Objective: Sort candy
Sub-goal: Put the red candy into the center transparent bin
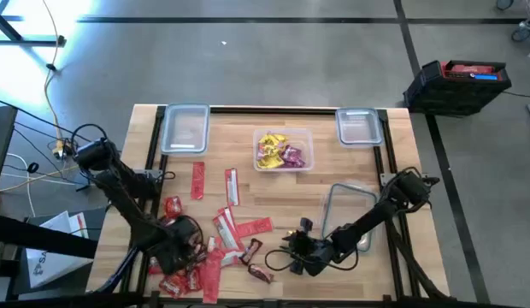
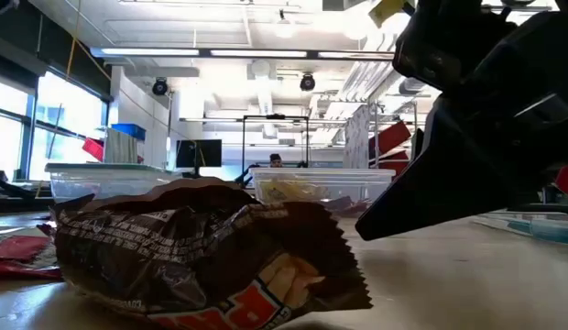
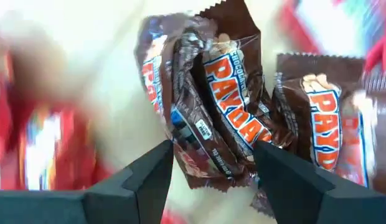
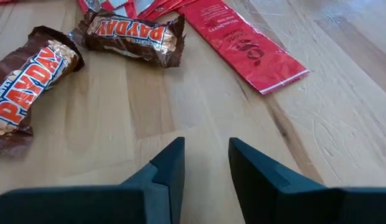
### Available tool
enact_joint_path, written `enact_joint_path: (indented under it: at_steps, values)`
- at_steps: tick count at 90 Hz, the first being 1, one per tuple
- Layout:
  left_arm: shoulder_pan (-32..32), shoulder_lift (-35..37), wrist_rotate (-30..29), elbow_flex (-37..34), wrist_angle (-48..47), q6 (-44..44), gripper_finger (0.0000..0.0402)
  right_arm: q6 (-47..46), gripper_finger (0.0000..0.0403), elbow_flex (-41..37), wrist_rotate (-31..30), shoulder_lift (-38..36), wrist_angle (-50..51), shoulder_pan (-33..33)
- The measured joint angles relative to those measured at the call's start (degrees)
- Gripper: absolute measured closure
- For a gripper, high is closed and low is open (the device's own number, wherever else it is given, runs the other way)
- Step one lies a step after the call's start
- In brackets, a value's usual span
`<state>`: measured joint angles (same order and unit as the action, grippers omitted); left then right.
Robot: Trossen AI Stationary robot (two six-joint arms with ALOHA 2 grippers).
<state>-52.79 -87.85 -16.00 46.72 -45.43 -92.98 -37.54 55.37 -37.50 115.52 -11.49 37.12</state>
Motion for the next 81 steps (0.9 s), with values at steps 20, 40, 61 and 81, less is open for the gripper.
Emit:
enact_joint_path:
  at_steps: [20,40,61,81]
  values:
    - [8.3,1.0,1.0,0.0,-3.6,7.2,0.0193,0.0,0.0309,0.0,0.0,0.0,0.0,0.0]
    - [13.8,1.2,6.5,0.0,-12.5,10.2,0.0193,0.0,0.0309,0.0,0.0,0.0,0.0,0.0]
    - [13.3,1.2,7.9,0.0,-6.6,13.1,0.0193,0.0,0.0309,0.0,0.0,0.0,0.0,0.0]
    - [10.7,1.2,6.5,2.8,-6.9,12.7,0.0193,-0.2,0.0309,0.0,0.0,0.0,0.0,0.0]
